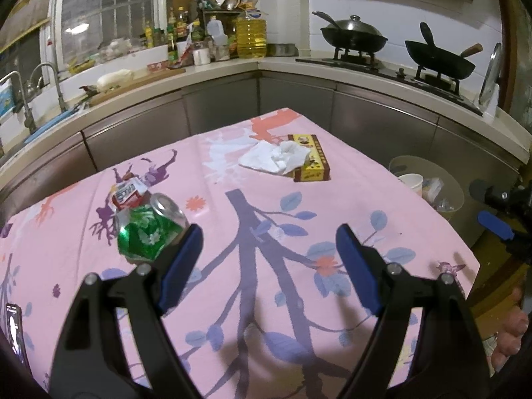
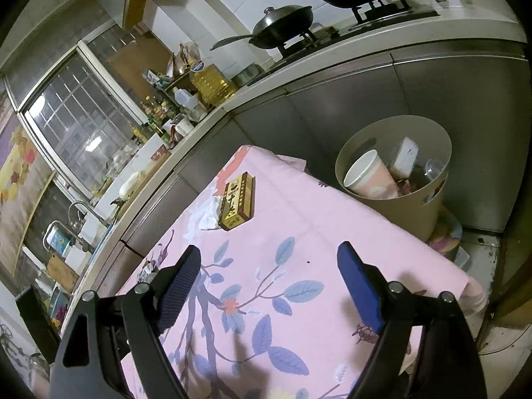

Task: Collect trash
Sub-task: 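Move both open tools back over the table, then grasp the crushed green can with the left tool and lift it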

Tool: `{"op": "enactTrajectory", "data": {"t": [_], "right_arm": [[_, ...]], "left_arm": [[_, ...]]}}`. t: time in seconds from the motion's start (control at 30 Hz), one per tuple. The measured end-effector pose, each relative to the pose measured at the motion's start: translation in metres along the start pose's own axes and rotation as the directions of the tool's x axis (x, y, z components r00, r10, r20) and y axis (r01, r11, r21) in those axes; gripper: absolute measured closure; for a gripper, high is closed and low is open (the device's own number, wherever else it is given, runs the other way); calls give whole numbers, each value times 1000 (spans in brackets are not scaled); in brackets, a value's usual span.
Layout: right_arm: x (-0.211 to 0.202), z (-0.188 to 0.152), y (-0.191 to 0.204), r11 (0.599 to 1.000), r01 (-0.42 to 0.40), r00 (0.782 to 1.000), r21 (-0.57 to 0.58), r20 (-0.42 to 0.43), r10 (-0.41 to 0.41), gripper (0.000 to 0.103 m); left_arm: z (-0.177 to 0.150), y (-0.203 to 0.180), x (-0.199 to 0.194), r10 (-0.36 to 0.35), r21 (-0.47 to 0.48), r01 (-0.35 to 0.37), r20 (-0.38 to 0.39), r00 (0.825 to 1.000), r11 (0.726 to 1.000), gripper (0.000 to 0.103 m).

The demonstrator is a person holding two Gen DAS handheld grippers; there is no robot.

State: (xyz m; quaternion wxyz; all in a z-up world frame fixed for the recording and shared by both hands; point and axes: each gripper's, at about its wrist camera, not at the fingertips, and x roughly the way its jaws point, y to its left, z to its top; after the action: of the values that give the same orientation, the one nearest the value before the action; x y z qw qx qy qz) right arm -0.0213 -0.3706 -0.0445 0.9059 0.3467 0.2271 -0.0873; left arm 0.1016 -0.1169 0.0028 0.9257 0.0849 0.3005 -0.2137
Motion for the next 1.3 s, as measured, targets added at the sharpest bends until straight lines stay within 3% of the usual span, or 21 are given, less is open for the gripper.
{"op": "enactTrajectory", "data": {"t": [1.17, 1.3], "right_arm": [[27, -22, 28, 998, -44, 994, -41, -103, 40, 22], [35, -25, 29, 997, -55, 990, -48, -133, 48, 31]], "left_arm": [[-20, 40, 8, 60, -59, -63, -42, 997, 996, 25], [-29, 53, 9, 68, -76, -73, -56, 996, 995, 25]]}}
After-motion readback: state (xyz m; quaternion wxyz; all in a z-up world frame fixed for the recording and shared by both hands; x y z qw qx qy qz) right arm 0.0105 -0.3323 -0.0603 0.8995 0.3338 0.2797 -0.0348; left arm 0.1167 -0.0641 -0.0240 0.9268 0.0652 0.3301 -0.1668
